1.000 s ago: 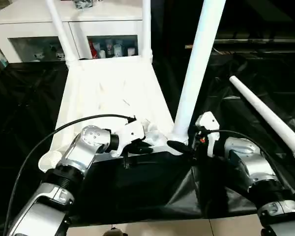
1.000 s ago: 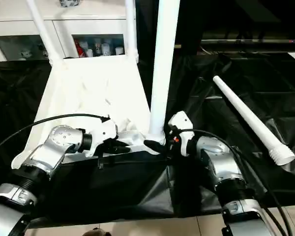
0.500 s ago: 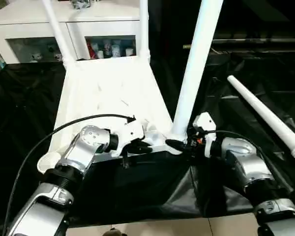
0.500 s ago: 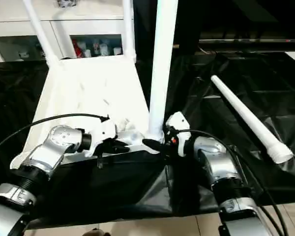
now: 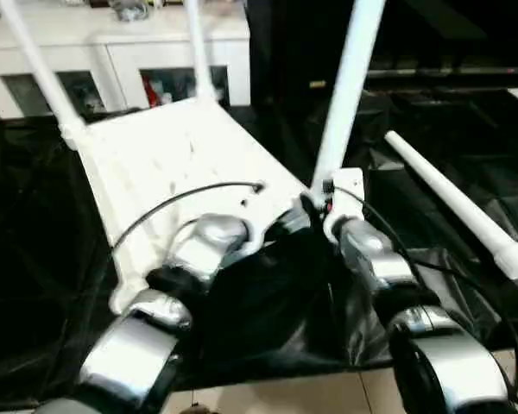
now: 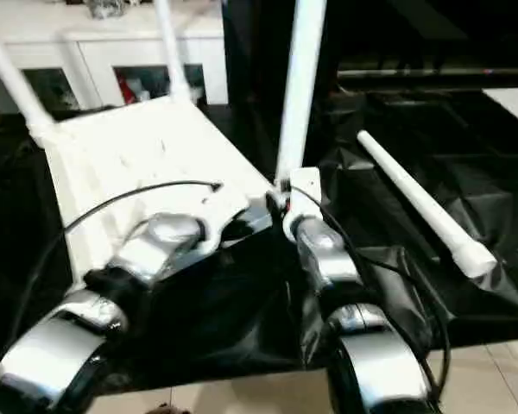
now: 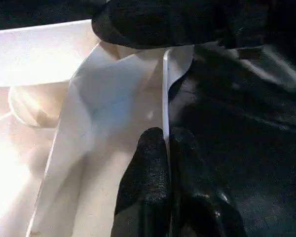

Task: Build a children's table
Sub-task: Rotate leg to tighten

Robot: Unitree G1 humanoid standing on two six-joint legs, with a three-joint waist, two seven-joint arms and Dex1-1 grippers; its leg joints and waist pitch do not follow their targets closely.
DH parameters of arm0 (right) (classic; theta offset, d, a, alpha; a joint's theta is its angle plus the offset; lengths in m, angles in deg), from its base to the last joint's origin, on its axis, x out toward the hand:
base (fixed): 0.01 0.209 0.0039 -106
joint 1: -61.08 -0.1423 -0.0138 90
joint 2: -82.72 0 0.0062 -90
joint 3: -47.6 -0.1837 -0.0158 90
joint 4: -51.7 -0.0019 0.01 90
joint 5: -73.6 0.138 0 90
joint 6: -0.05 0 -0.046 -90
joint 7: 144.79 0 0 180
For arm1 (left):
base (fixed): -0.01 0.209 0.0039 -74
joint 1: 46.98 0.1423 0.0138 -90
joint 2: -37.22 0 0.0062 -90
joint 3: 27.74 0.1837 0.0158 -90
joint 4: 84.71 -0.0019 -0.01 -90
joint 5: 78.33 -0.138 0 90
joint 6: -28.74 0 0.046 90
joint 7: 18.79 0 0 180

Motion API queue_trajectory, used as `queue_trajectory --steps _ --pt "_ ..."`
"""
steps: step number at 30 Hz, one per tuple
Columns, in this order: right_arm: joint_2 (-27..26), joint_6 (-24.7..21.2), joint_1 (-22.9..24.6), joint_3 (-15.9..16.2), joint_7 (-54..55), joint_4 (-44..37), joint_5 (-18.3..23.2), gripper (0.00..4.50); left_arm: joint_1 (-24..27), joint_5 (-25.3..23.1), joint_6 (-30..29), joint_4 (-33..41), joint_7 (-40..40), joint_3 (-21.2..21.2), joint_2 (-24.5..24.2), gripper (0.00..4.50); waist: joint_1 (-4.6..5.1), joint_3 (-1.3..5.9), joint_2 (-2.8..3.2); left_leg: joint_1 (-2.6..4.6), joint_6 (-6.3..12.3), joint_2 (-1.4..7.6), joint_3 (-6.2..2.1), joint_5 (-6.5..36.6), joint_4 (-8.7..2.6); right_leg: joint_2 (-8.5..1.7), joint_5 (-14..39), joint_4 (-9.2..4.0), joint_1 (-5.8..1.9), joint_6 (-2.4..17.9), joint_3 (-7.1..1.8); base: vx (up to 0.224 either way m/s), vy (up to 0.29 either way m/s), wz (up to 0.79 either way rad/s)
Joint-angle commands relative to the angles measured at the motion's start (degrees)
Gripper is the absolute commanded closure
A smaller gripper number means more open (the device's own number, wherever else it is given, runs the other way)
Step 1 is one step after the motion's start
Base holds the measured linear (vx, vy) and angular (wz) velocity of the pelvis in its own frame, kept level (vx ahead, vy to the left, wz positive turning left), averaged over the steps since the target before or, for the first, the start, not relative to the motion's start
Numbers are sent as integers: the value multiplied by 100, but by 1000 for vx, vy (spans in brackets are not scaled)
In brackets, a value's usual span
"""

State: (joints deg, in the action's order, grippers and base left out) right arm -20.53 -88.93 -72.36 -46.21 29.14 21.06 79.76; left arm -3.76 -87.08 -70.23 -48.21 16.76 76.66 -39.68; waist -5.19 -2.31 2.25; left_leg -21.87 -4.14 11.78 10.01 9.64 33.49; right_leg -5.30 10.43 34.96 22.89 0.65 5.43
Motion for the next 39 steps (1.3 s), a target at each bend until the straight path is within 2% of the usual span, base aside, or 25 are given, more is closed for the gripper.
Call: queue_trajectory --steps 1,3,4,6,8,10,12,13,14,15,19,20,22,25,27,28,29,32,36,39 --pt "-65 -22 80 -49 -132 228 -12 173 21 -61 167 -21 -62 -20 -60 450 -30 369 -54 50 194 112 -39 1279 -384 -353 1078 -459 -289 1127 -270 0 0 0" --pt "-65 109 79 -84 -395 193 87 173 97 -57 275 55 118 46 -134 450 -30 374 -60 41 301 110 -30 1123 -370 -345 805 -432 -297 1211 -263 0 0 0" --pt "-59 172 69 -90 -449 199 104 138 113 -55 298 54 175 58 -156 450 -37 378 -61 39 350 112 -29 1121 -365 -354 789 -424 -306 1248 -257 0 0 0" --pt "44 376 106 -19 -610 78 44 104 266 -49 401 225 444 112 -310 450 -30 369 -50 37 373 122 -28 1128 -368 -356 816 -422 -304 1281 -259 0 0 0" --pt "141 501 124 36 -702 -14 18 101 377 -35 578 309 627 152 -430 450 -24 365 -68 43 377 129 -29 1207 -376 -367 953 -439 -306 1271 -259 0 0 0" --pt "286 640 187 139 -818 -205 -67 67 500 -43 684 459 781 199 -572 450 -27 348 -70 57 366 132 -17 1270 -384 -359 1132 -458 -285 1245 -266 0 0 0" --pt "420 735 270 253 -1022 -394 -166 59 603 -24 775 594 923 230 -670 450 -25 343 -60 70 316 137 -15 1338 -394 -361 1321 -473 -275 1189 -269 0 0 0" --pt "470 742 312 297 -1134 -479 -189 58 641 -10 813 645 982 239 -699 450 -30 341 -99 67 308 140 -16 1335 -399 -357 1349 -477 -279 1169 -269 0 0 0" --pt "602 736 448 395 -1483 -736 -219 41 747 38 910 786 1167 260 -780 450 -50 336 -111 62 319 148 -18 1321 -399 -364 1375 -468 -282 1143 -273 0 0 0" --pt "772 613 673 527 -2053 -1118 -153 41 832 57 921 894 1275 270 -866 450 -60 340 -111 41 363 150 -20 1283 -396 -362 1329 -463 -293 1101 -274 0 0 0" --pt "1358 247 1446 1016 -3846 -2294 104 41 1035 146 986 1158 1578 275 -1097 450 -147 340 -118 36 538 172 -19 1121 -373 -337 975 -427 -304 1026 -287 0 0 0" --pt "1524 230 1616 1132 -4162 -2514 158 41 1083 194 999 1246 1676 266 -1146 450 -144 342 -103 38 548 165 -14 1146 -375 -335 993 -428 -297 1045 -283 0 0 0" --pt "1720 197 1802 1205 -4495 -2736 249 41 1153 279 1039 1396 1858 254 -1219 450 -131 331 -116 14 507 150 -19 1233 -386 -341 1222 -456 -310 1037 -269 0 0 0" --pt "1788 116 1873 1113 -4576 -2831 314 41 1280 471 1075 1734 2239 238 -1311 450 -87 325 -107 36 443 151 -18 1370 -392 -348 1539 -489 -280 1053 -276 0 0 0" --pt "1776 6 1888 1079 -4586 -2936 335 41 1353 556 1016 1960 2415 250 -1349 450 -66 330 -108 32 421 163 -23 1289 -394 -344 1473 -475 -271 1084 -284 0 0 0" --pt "1772 -72 1900 1084 -4618 -3010 346 41 1392 593 965 2076 2525 278 -1366 450 -75 334 -95 54 418 173 -19 1279 -393 -339 1432 -471 -258 1108 -287 0 0 0" --pt "1782 -105 1914 1103 -4625 -3064 338 41 1414 604 952 2123 2571 298 -1376 450 -73 330 -112 39 419 170 -16 1248 -394 -333 1384 -463 -261 1115 -288 0 0 0" --pt "1792 -179 1939 1130 -4662 -3143 355 41 1453 642 936 2184 2664 337 -1394 450 -117 343 -90 56 415 180 -15 1166 -385 -334 1140 -429 -253 1177 -294 0 0 0" --pt "1801 -245 1956 1137 -4762 -3198 385 41 1535 649 850 2335 2762 348 -1428 450 -147 359 -97 43 445 172 -11 1011 -365 -333 823 -383 -275 1226 -289 0 0 0" --pt "1813 -342 1946 1125 -4860 -3199 417 41 1559 630 794 2399 2807 333 -1447 450 -147 360 -89 43 475 160 -3 969 -350 -336 779 -383 -283 1240 -291 0 0 0"
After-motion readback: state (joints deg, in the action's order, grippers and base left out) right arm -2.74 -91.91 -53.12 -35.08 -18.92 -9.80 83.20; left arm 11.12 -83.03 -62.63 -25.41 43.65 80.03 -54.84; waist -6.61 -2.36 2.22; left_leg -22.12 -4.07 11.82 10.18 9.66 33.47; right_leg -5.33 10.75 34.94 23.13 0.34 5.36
